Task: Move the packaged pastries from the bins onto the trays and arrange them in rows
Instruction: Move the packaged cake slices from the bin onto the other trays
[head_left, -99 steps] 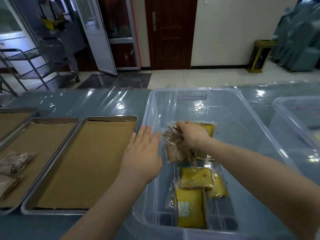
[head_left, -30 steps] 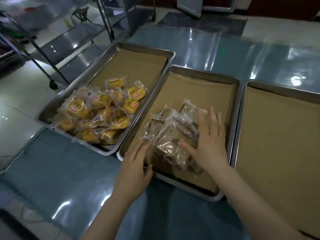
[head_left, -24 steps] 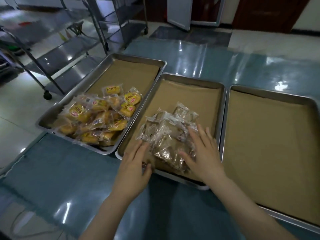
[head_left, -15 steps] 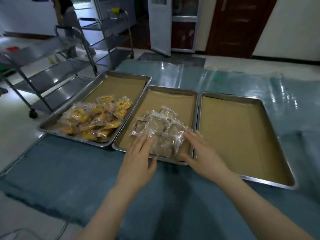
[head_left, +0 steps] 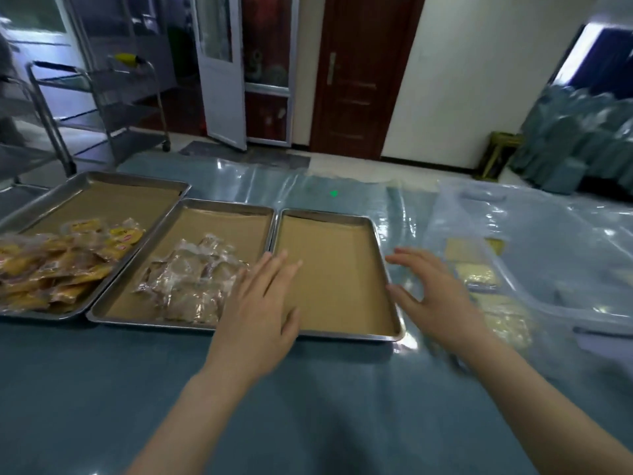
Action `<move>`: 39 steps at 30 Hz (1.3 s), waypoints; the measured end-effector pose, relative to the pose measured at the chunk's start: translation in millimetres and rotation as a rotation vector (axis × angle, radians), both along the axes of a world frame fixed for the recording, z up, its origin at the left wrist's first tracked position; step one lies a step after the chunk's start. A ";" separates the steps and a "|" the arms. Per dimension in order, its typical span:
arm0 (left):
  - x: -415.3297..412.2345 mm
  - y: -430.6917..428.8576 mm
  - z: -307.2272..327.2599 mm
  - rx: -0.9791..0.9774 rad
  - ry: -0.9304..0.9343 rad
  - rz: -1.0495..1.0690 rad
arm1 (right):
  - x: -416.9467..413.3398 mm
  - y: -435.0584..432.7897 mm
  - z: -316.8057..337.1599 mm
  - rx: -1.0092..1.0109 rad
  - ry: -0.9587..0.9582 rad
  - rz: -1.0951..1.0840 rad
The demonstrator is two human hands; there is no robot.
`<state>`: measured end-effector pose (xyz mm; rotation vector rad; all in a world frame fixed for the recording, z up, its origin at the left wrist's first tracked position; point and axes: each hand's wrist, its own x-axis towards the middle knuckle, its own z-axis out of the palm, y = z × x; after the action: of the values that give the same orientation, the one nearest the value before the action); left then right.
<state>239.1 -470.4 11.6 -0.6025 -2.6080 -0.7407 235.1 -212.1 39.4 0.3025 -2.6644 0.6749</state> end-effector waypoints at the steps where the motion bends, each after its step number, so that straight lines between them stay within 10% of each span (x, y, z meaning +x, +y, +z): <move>1: -1.0 16.1 4.0 -0.017 0.017 -0.012 | 2.3 21.8 6.4 -0.009 0.039 -0.027; 9: -40.9 193.6 15.1 0.096 0.047 -0.120 | -11.1 215.3 20.7 -0.093 0.243 -0.215; 16: -79.2 359.5 2.5 0.382 -0.229 -0.203 | -60.7 357.7 7.2 -0.044 0.032 -0.172; 29: -117.7 408.5 -8.6 -0.141 -0.311 -0.016 | -142.1 365.0 -127.0 0.754 -0.883 0.230; 39: -117.9 409.7 -7.7 -0.162 -0.312 0.004 | -187.7 385.4 -128.9 0.475 -0.943 0.174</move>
<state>121.2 -60.7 3.9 -0.5658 -2.9781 -0.6732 47.4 173.3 -89.5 0.4180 -3.7396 0.2207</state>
